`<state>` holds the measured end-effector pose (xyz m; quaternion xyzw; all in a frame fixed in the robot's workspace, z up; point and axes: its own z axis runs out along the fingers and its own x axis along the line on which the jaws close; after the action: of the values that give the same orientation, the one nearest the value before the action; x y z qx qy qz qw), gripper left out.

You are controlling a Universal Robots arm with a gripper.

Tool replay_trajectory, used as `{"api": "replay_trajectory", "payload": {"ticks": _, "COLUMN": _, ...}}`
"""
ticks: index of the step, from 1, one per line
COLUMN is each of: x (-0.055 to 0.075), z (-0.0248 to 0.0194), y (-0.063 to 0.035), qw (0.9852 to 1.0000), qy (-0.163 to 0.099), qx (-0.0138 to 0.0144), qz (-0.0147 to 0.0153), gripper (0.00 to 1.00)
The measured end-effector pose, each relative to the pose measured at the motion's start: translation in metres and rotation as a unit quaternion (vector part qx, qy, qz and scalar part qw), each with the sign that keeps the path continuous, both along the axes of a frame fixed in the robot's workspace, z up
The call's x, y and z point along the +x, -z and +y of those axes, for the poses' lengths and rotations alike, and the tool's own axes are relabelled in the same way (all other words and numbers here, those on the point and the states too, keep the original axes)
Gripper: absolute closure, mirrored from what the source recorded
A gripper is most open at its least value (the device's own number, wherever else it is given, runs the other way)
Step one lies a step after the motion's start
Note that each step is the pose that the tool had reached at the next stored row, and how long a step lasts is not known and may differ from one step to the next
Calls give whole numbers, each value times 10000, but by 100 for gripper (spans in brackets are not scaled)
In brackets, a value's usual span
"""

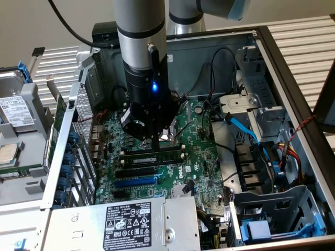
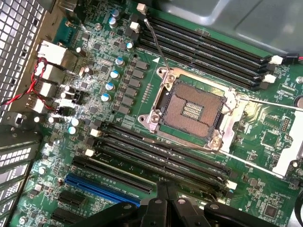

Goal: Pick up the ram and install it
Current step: 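Press down the ram until it locks into place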

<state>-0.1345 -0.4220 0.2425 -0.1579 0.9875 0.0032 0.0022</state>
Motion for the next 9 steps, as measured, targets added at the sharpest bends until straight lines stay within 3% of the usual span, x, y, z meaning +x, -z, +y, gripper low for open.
{"api": "replay_trajectory", "payload": {"ticks": 9, "x": 0, "z": -1, "y": -16, "qw": 9996, "qy": 279, "qx": -3, "qz": 49, "gripper": 89}}
